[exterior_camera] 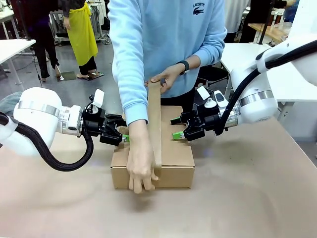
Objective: Pack the gift set into the box.
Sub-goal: Press and hold the closed box until the human finishes sealing it.
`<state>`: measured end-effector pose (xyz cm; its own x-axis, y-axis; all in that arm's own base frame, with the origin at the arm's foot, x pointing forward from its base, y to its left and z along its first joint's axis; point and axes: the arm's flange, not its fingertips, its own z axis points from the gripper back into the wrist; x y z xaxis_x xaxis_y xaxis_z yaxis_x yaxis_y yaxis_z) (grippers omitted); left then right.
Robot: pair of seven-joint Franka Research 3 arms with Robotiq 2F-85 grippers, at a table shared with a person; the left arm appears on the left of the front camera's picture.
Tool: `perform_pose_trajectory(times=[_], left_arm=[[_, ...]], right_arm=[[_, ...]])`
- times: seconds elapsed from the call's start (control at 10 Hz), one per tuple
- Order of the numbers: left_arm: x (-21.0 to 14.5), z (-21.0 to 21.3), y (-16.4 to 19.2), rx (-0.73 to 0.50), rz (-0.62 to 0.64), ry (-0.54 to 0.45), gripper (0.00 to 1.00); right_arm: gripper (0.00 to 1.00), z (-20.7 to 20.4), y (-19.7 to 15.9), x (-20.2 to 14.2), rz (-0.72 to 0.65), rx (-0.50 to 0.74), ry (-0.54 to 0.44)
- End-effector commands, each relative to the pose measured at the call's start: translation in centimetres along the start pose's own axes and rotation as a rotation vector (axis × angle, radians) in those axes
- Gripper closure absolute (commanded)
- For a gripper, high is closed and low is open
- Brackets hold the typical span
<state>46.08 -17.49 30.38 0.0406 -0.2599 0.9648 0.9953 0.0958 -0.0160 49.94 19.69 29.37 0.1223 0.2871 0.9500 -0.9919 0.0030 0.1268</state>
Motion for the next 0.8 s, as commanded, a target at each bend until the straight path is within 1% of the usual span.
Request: perform_pose_trajectory(times=[0.0, 0.7], left_arm=[[-0.07, 0.01, 0.03, 0.000, 0.000, 0.004, 0.00], [-0.07, 0.01, 0.03, 0.000, 0.000, 0.004, 0.00]], right_arm=[[0.00, -0.26, 0.00, -0.26, -0.001, -0.006, -0.001], [0.00, -0.26, 0.00, -0.26, -0.001, -0.006, -0.001]])
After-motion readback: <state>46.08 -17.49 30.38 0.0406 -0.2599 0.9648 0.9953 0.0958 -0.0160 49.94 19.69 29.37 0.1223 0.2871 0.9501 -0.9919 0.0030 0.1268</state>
